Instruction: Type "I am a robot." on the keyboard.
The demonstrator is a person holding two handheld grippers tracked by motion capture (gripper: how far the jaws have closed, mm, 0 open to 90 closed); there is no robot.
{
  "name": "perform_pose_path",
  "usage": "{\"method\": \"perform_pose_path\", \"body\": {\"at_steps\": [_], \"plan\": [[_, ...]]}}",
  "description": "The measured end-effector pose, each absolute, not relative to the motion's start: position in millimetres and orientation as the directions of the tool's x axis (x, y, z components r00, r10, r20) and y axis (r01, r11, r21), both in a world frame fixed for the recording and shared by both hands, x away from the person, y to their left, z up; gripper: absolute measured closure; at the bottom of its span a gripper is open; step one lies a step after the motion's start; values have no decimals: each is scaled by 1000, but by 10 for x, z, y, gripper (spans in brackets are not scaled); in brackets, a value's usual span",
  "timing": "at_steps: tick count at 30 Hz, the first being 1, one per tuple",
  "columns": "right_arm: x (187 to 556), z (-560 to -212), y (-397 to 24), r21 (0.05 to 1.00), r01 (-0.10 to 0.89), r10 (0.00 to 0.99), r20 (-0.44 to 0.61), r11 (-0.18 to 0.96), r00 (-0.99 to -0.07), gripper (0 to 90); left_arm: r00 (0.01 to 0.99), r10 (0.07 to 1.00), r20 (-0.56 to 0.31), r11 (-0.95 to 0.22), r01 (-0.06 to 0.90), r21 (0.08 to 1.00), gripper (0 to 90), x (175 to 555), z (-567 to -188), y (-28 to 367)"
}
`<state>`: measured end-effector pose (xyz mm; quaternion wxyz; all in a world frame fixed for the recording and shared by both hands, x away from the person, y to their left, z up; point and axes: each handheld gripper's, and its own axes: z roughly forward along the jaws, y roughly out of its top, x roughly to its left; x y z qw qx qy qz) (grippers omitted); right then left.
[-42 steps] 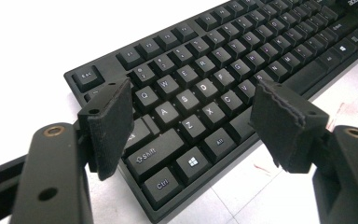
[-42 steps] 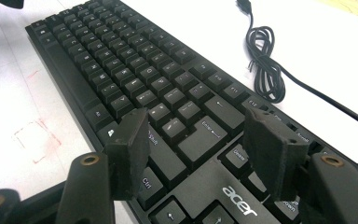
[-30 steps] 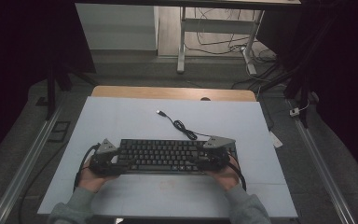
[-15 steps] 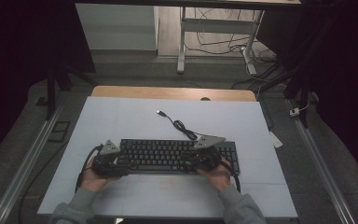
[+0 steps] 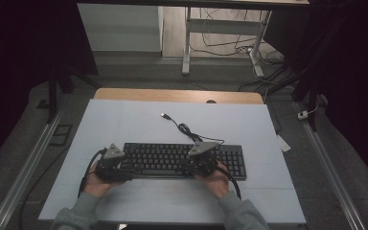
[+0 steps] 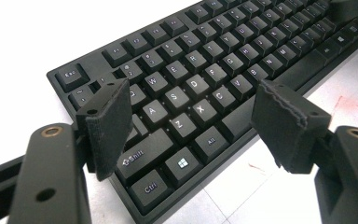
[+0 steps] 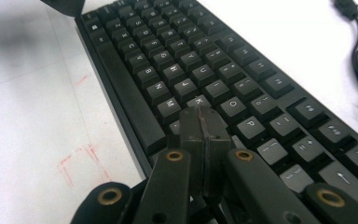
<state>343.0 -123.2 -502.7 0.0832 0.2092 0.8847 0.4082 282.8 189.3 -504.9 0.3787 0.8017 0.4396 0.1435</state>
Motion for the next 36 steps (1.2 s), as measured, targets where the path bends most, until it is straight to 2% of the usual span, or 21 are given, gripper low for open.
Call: {"method": "perform_pose_path", "body": {"at_steps": [18,26,32,36], "plan": [[3482,-5158,-1151,716,324,455,10,618,-891,897,574,813,-101,-330,596,732,285,2831,-5050,1896],[3469,-5084,-1192,751,312,457,15,582,-890,895,574,813,-98,-329,591,736,285,2827,-5043,1908],[3462,-4986,-1342,785,309,493,6,536,-870,652,573,814,-95,-329,589,738,285,2828,-5041,1914],[3452,-4970,-1449,793,308,509,-4,526,-861,566,575,813,-91,-333,586,739,285,2825,-5039,1913]]}}
